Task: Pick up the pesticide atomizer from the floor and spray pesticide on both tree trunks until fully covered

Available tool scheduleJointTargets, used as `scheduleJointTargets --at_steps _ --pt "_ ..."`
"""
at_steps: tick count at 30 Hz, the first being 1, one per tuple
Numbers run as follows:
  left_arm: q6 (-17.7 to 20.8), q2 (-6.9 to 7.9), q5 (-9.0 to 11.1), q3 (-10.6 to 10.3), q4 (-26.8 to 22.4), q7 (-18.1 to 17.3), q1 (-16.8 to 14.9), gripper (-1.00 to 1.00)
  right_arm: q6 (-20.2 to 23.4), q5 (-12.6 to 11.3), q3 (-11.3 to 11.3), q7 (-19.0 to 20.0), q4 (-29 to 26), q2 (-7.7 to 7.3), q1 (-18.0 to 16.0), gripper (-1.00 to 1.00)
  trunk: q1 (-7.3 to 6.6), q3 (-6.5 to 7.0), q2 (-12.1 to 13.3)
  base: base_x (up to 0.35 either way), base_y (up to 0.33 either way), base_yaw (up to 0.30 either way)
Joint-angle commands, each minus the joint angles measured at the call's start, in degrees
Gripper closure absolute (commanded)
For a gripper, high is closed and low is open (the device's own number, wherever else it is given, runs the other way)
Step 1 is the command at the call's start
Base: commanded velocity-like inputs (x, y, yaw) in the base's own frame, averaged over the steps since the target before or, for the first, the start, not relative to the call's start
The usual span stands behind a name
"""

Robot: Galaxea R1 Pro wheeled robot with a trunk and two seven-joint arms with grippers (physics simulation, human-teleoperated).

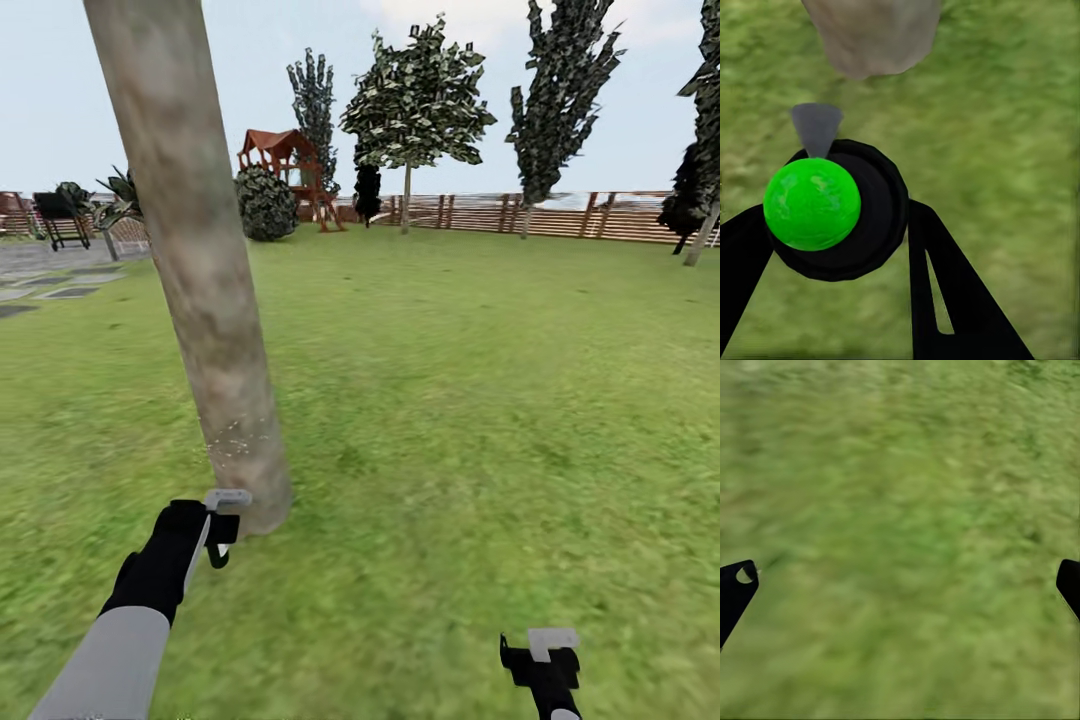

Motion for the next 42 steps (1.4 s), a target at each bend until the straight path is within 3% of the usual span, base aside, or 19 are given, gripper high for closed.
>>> scheduleJointTargets --at_steps 1,6,10,13,17,28,34,42 --pt "0.21 -0.11 -0.59 0.25 -0.07 -0.55 -0.08 1.0 -0.16 0.6 -0.42 -0.14 0.04 0.01 -0.03 -1.0 0.0 -0.06 -0.02 0.124 -0.305 0.276" --pt "0.61 -0.02 -0.59 0.19 -0.16 -0.55 -1.39 1.0 -0.16 0.6 -0.42 -0.14 0.04 0.01 -0.01 -1.0 0.0 -0.06 -0.02 0.156 -0.221 0.276" --pt "1.61 0.04 -0.59 0.1 -0.07 -0.61 -4.67 1.0 -0.16 0.6 -0.42 -0.14 0.02 0.01 -0.02 -1.0 0.0 -0.06 -0.02 0.023 -0.024 0.252" --pt "5.38 0.36 -0.6 -0.07 -0.16 -0.7 -6.74 1.0 -0.16 0.6 -0.42 -0.13 0.01 0.01 -0.03 -1.0 0.0 -0.06 -0.02 0.002 -0.002 0.085" --pt "6.73 0.24 -0.67 -0.26 -1.67 -0.73 -8.32 1.0 -0.16 0.6 -0.45 -0.11 0.02 0.01 -0.02 -1.0 0.0 -0.06 -0.02 0.0 0.0 0.01" --pt "6.79 -0.03 -0.68 -0.46 -2.49 -0.73 -8.48 1.0 -0.16 0.6 -0.51 -0.23 0.01 0.01 -0.01 -1.0 0.0 -0.06 -0.02 0.062 -0.138 0.0" --pt "8.19 -0.12 -0.68 -0.53 -6.37 -0.73 -8.2 1.0 -0.16 0.6 -0.44 -0.23 0.01 0.01 -0.02 -1.0 0.0 -0.06 -0.02 -0.036 -0.276 0.007" --pt "8.54 -0.23 -0.68 -0.46 -6.58 -0.73 -8.21 1.0 -0.16 0.6 -0.42 -0.23 0.01 0.01 -0.03 -1.0 0.0 -0.06 -0.02 0.072 -0.266 0.234"
